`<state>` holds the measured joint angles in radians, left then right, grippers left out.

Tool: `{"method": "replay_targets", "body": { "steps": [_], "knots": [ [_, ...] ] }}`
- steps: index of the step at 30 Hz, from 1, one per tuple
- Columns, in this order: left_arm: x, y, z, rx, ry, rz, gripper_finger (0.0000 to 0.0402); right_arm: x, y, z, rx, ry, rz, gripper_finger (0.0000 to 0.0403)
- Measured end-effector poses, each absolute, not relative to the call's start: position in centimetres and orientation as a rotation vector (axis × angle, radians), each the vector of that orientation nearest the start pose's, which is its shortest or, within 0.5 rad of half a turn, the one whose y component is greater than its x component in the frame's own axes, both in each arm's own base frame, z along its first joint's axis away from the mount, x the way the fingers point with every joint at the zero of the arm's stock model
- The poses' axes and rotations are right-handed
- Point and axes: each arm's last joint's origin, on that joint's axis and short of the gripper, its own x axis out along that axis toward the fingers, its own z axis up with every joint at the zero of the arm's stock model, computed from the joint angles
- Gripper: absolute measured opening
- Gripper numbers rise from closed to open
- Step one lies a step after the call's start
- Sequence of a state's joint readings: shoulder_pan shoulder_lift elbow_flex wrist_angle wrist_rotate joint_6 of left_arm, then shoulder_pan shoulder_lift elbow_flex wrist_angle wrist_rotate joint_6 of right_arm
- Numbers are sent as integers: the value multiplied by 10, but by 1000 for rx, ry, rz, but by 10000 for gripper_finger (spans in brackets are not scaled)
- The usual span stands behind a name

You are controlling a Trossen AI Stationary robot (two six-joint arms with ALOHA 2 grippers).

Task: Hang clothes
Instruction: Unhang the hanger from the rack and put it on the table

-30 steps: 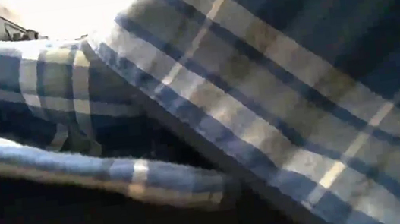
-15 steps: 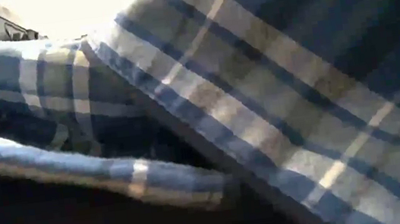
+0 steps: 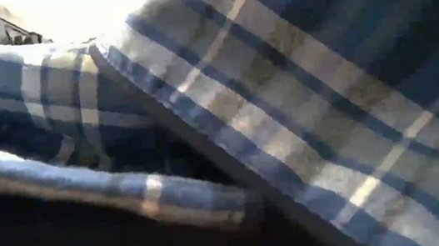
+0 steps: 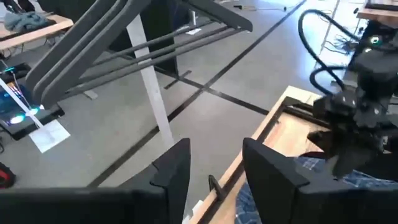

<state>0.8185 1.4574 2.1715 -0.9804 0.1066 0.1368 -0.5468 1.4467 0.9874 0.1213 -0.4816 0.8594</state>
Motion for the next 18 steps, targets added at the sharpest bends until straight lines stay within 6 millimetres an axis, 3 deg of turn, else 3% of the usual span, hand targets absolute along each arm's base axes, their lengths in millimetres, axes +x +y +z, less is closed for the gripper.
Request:
{"method": "replay_targets", "body": {
  "steps": [4,9,13,18],
  "knots": [
    [159,165,546,10,292,689,130,275,-158,275,993,319,-191,174],
    [159,165,545,17,309,685,130,249,-166,285,981,366,-113,230],
    [159,165,545,17,311,686,130,226,-168,306,943,313,-19,243],
    [159,165,545,25,307,687,130,198,-171,337,823,163,-33,239]
  ]
}}
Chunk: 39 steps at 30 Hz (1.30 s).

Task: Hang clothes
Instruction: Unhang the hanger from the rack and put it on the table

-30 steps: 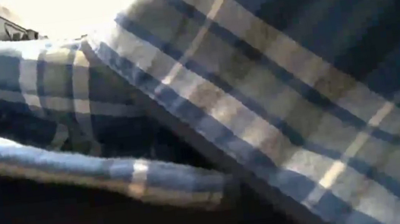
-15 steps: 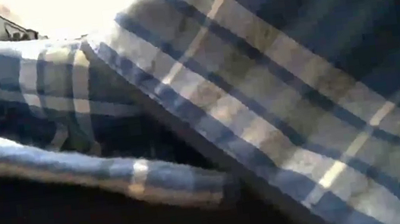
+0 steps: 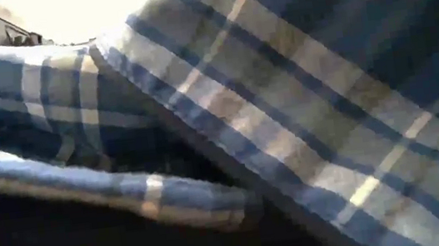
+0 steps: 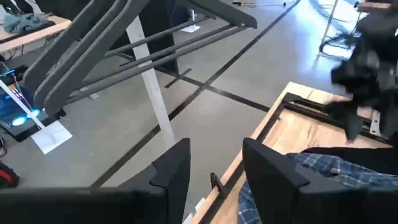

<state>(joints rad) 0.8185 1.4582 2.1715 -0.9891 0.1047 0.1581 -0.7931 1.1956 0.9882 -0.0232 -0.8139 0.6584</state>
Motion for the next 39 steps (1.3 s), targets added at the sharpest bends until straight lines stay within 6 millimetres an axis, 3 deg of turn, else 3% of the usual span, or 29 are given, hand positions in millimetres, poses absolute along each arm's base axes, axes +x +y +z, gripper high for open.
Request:
{"method": "replay_targets", "body": {
  "steps": [6,9,14,18,24,30,35,39],
  "knots": [
    [159,167,547,53,300,698,130,178,-184,376,585,-146,-71,235],
    [162,174,544,45,311,720,130,164,-195,400,426,-303,-176,235],
    [169,196,531,-6,365,752,130,144,-228,432,99,-336,-357,234],
    [175,210,521,-21,411,758,130,137,-258,452,-79,-233,-473,234],
    [177,215,515,-38,453,741,130,132,-307,452,-100,-7,-571,234],
    [176,214,513,-55,468,741,130,128,-346,436,-72,80,-615,234],
    [176,213,511,-61,487,736,130,130,-365,424,-42,97,-622,234],
    [176,213,511,-67,490,737,130,135,-368,417,44,87,-611,234]
  ]
}}
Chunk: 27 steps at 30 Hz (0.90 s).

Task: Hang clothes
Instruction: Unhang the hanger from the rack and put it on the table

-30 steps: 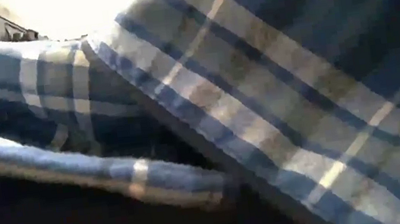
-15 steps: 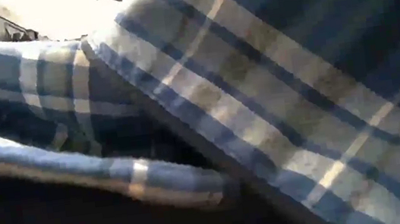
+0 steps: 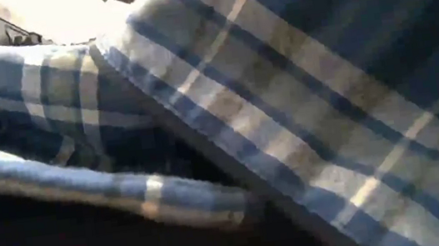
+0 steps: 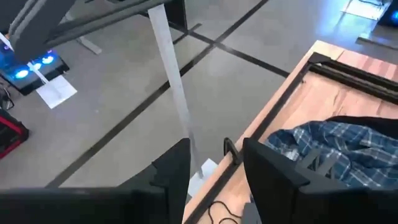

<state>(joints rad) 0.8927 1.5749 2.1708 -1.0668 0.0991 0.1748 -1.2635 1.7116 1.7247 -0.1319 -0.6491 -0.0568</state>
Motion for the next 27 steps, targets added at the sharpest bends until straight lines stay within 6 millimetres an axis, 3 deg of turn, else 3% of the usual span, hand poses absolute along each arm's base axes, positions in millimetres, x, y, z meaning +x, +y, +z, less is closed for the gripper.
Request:
{"method": "replay_targets", "body": {
  "steps": [12,20,27],
  "knots": [
    [175,213,511,-59,493,735,130,132,-345,443,-50,50,-597,234],
    [175,213,511,-55,494,735,130,146,-346,434,-42,88,-589,234],
    [175,213,511,-55,494,736,130,147,-352,425,-19,124,-608,234]
  ]
}}
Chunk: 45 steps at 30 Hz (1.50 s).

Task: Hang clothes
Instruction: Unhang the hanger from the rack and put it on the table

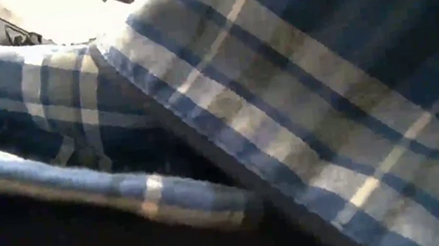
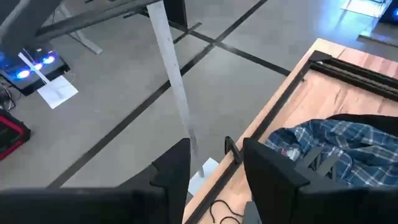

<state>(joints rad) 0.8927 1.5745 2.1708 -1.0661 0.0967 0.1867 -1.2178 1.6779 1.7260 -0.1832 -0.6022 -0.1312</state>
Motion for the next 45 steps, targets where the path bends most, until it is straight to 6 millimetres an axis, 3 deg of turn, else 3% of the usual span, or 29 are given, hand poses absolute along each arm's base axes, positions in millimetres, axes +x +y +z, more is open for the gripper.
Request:
{"method": "replay_targets", "body": {
  "steps": [11,25,30,37,45],
  "knots": [
    [176,213,512,-50,487,735,130,164,-357,406,53,184,-565,234],
    [176,212,510,-59,508,729,130,182,-348,418,-16,103,-520,229],
    [175,212,510,-58,508,729,130,182,-348,418,-2,98,-522,182],
    [175,212,510,-59,510,729,130,181,-349,417,-14,104,-513,27],
    [175,212,510,-60,512,728,130,181,-348,421,-13,101,-524,24]
  ]
}}
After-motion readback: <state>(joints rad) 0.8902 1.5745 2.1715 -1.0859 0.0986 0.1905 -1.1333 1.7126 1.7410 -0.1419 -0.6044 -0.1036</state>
